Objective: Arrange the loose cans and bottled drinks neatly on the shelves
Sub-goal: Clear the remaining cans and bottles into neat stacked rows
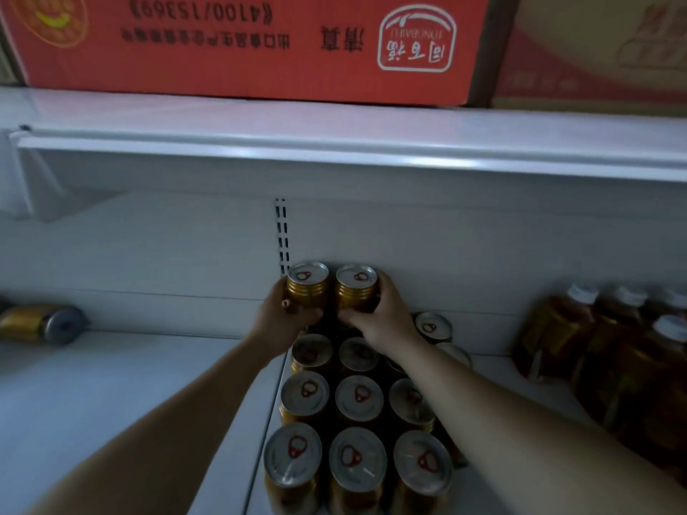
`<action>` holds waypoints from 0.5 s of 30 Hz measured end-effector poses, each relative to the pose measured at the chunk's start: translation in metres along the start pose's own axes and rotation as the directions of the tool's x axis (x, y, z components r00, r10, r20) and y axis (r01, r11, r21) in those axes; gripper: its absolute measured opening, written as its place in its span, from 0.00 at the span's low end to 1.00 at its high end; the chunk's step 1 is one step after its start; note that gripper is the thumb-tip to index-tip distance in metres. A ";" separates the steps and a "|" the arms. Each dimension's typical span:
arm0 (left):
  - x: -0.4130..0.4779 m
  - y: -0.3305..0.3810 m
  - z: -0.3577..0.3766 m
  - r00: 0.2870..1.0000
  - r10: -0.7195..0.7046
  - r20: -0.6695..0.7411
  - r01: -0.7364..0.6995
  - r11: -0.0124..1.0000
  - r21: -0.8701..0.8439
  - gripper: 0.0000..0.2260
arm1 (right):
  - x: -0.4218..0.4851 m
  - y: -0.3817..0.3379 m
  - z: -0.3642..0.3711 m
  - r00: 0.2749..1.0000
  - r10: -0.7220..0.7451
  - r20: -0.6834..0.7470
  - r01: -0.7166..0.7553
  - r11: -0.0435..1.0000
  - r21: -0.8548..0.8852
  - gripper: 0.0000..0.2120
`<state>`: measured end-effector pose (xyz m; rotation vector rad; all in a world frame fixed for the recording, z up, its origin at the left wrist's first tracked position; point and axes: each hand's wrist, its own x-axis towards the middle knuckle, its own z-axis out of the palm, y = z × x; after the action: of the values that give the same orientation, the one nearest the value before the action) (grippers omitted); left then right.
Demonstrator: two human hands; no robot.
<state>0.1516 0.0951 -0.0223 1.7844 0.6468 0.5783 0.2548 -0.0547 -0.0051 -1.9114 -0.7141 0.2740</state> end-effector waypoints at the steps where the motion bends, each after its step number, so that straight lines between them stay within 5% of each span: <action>1: 0.001 0.000 0.000 1.000 0.009 0.008 -0.010 1.000 0.027 0.28 | -0.001 0.002 0.000 1.000 0.003 -0.009 -0.003 1.000 -0.003 0.37; 10: -0.004 0.011 -0.011 0.985 -0.010 0.173 -0.016 0.989 0.148 0.39 | -0.008 -0.008 -0.003 0.996 0.088 0.007 -0.086 0.983 -0.163 0.31; 15: -0.014 0.015 -0.036 0.962 -0.014 0.272 -0.028 0.988 0.149 0.24 | -0.010 -0.026 -0.021 0.996 0.074 -0.039 -0.082 0.954 -0.289 0.37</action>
<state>0.1200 0.1069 0.0008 1.9649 0.5039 0.2841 0.2477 -0.0687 0.0261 -2.2220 -0.6903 0.1985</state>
